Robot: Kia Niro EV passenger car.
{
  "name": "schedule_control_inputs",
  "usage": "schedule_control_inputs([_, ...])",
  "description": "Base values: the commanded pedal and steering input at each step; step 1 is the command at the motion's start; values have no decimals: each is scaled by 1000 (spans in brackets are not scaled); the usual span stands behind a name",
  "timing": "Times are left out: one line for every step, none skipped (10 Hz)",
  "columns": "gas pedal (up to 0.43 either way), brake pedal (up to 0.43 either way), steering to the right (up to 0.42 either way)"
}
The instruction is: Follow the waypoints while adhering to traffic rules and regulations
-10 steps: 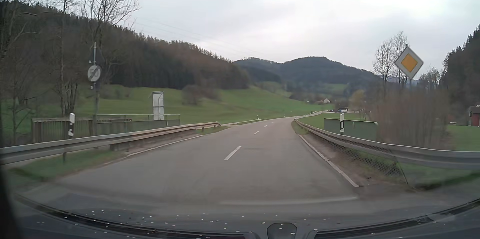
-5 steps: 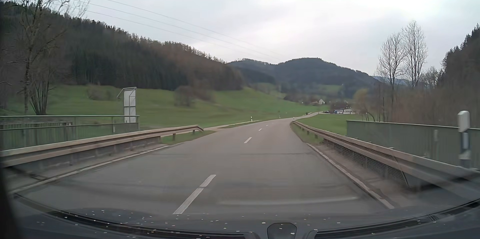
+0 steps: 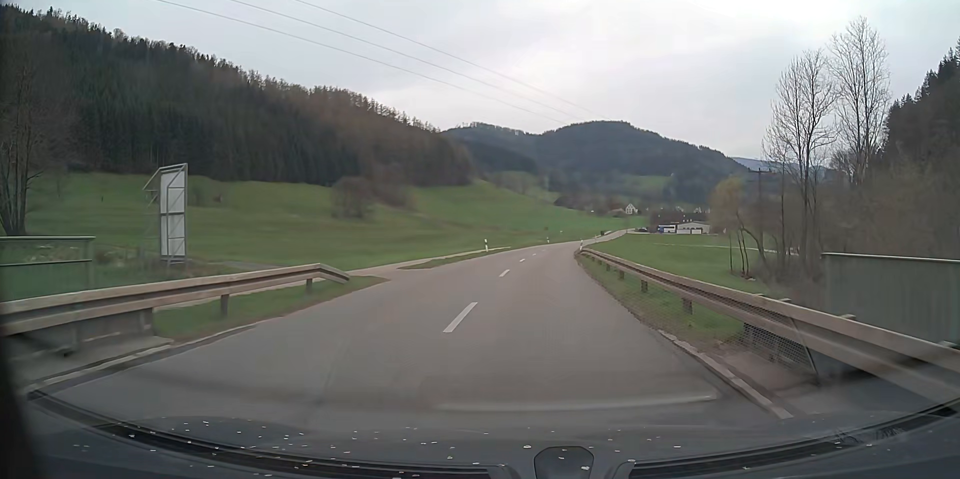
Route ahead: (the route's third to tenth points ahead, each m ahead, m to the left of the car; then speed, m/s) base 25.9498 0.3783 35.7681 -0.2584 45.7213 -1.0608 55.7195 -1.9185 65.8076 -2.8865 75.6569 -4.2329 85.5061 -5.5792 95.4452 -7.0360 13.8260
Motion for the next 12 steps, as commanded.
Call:
schedule_control_inputs([311,0,13])
schedule_control_inputs([311,0,12])
schedule_control_inputs([299,0,12])
schedule_control_inputs([287,0,13])
schedule_control_inputs([287,0,13])
schedule_control_inputs([287,0,12])
schedule_control_inputs([287,0,13])
schedule_control_inputs([287,0,13])
schedule_control_inputs([287,0,14])
schedule_control_inputs([287,0,15])
schedule_control_inputs([287,0,15])
schedule_control_inputs([287,0,14])
